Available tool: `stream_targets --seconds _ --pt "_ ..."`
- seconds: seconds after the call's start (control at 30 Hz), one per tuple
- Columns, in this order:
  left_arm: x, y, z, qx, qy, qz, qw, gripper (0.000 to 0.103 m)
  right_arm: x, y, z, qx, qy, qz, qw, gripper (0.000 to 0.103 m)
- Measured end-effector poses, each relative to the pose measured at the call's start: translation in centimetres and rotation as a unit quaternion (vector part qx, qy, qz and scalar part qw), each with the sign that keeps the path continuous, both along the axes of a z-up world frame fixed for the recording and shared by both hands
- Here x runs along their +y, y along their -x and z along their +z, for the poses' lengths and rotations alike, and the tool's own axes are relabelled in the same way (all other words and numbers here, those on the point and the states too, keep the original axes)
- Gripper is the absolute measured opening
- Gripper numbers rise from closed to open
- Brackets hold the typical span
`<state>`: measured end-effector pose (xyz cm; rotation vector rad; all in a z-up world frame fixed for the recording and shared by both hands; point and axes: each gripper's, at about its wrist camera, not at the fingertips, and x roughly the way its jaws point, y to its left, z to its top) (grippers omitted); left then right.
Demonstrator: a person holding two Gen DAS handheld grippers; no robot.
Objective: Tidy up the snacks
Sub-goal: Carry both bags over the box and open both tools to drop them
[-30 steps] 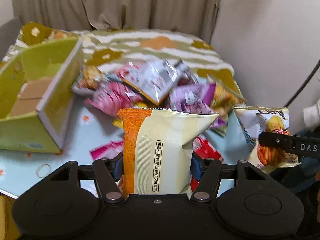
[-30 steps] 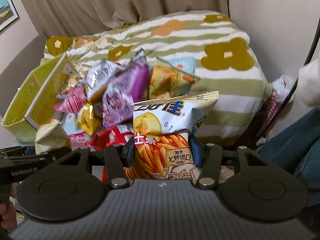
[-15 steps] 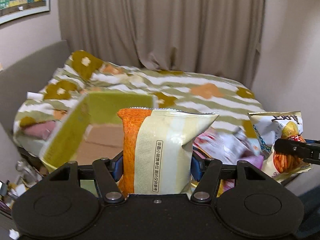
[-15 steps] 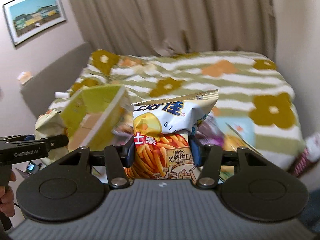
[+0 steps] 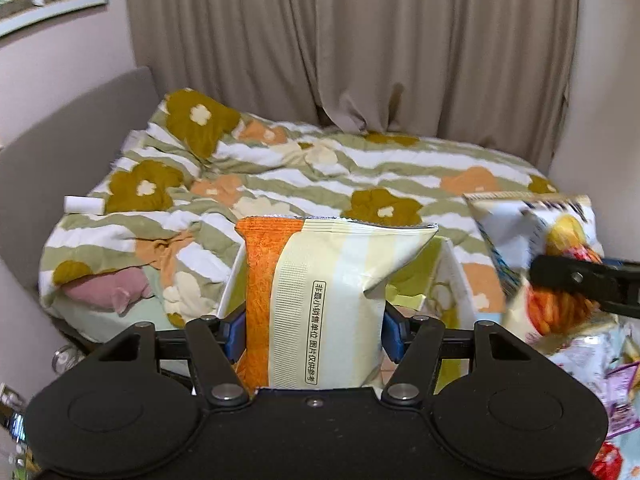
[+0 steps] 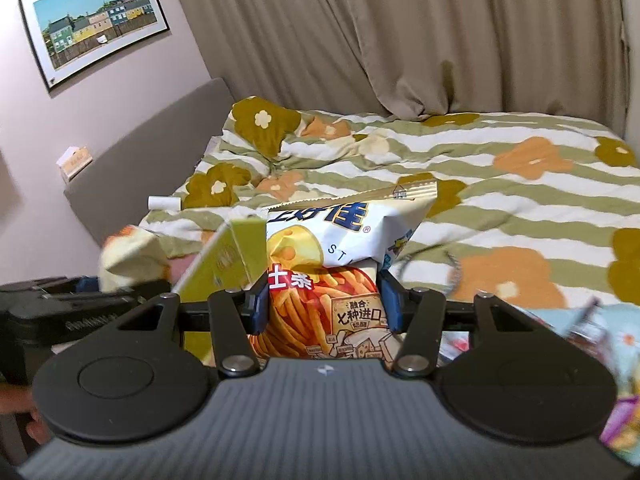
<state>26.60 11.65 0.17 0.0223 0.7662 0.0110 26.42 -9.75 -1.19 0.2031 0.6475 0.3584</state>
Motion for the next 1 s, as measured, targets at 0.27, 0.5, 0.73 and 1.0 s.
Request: stream_targets --seconds 0.27,0.5,0.73,1.0 --pt "1.2 -8.3 -6.1 0.064 -0.017 -0.061 0.9959 0.067 5.7 -6.6 -3.8 0.072 0.061 -0.058 0.994 0.068" --pt "1.1 -11.0 -9.0 0.092 -0.027 -0.082 0.9921 0.072 6.0 -7.7 -5.9 0.107 0.042 -0.097 0.989 0.069" --pt "1.5 -10.3 -8.5 0.084 -0.035 -0.072 0.9932 0.097 6.8 -8.1 -6.3 0.101 0.070 -0.093 0.988 0.070" --pt "3.2 -8.1 -7.8 0.091 -0.026 -0.048 0.9943 0.098 7.0 -8.6 -6.2 0.102 0.062 -0.063 0.991 0.070"
